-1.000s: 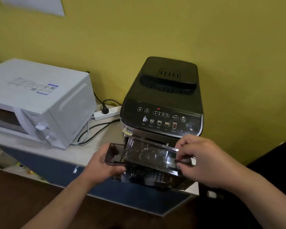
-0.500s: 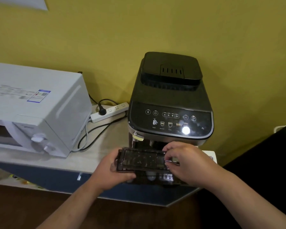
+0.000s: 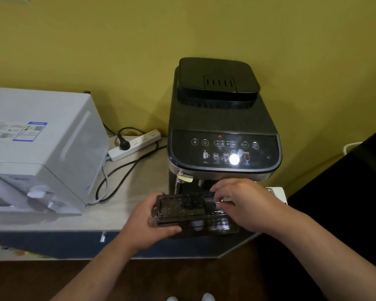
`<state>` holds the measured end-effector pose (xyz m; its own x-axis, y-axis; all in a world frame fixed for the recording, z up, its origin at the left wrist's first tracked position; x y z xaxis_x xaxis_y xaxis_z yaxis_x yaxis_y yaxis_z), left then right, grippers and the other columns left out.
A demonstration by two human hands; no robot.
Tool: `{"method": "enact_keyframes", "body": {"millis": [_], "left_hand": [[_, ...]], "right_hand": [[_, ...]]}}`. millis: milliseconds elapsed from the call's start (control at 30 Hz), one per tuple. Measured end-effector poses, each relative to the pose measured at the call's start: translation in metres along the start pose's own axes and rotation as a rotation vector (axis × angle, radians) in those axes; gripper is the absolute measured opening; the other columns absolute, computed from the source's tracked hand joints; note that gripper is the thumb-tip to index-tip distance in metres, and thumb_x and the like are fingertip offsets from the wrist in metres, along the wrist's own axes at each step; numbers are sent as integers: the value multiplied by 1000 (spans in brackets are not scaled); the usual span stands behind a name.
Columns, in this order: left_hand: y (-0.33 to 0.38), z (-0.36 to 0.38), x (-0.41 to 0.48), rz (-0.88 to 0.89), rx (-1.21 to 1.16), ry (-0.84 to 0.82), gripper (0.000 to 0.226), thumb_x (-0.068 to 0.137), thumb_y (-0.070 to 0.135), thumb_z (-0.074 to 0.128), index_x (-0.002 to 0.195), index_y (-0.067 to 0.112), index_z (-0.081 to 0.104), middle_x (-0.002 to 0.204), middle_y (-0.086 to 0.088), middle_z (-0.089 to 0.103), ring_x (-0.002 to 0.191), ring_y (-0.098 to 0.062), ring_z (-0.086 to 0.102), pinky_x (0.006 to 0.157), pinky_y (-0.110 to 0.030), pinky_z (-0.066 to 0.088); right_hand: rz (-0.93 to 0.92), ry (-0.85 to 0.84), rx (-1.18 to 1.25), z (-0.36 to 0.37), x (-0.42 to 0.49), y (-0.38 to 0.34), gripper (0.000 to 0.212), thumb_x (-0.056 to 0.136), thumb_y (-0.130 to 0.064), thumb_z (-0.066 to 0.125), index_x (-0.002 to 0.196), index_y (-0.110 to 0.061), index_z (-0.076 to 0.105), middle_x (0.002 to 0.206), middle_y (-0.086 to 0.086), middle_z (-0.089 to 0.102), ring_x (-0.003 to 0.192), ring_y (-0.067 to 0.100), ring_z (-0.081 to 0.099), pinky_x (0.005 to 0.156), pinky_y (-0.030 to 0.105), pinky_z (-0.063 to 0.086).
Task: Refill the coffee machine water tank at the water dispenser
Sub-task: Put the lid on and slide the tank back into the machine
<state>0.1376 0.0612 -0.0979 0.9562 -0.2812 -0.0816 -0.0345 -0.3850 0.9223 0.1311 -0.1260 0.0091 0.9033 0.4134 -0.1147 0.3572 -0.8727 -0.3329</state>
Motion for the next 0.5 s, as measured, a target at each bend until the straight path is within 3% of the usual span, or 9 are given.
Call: {"method": "enact_keyframes", "body": {"millis": [200,300,400,500], "left_hand": [[9,2,0,21,-33,-22,77,48,64,84,114,39,54,113,27,62,106,-1,62,86,-26,54],[11,3,-1,22,-40,-27,73,52,50,89,114,35,54,113,22,64,107,-1,62,84,-24,55],[7,2,-1,6,-87,-32,73,53,37,90,116,29,54,111,5,69,108,-3,63,80,-16,54],[10,2,-2,23,-82,-50,78,49,58,86,115,33,53,114,17,67,108,-2,64,82,-14,52]], "right_hand": [[15,30,18,-1,-4,3,16,91,-25,62,100,-24,74,128,-17,61,114,-1,53,83,-3,26],[2,35,20,-2,-9,2,15,91,-23,63,100,-23,75,127,-16,61,113,0,56,92,10,39],[-25,44,38,1,-7,-5,12,89,-18,65,94,-19,76,122,-13,64,109,4,60,90,17,44],[-30,42,23,8,-6,-6,12,89,-18,64,94,-20,75,124,-13,64,109,4,59,90,15,41]]}}
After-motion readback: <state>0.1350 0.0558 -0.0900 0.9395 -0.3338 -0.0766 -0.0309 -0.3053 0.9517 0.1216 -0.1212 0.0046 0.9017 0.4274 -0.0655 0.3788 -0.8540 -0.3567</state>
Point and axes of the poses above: each hand's wrist, its own x-axis towards the middle knuckle, its own z-axis out of the palm, y = z × x, the point moved 10 cm from there along x, towards the middle knuckle
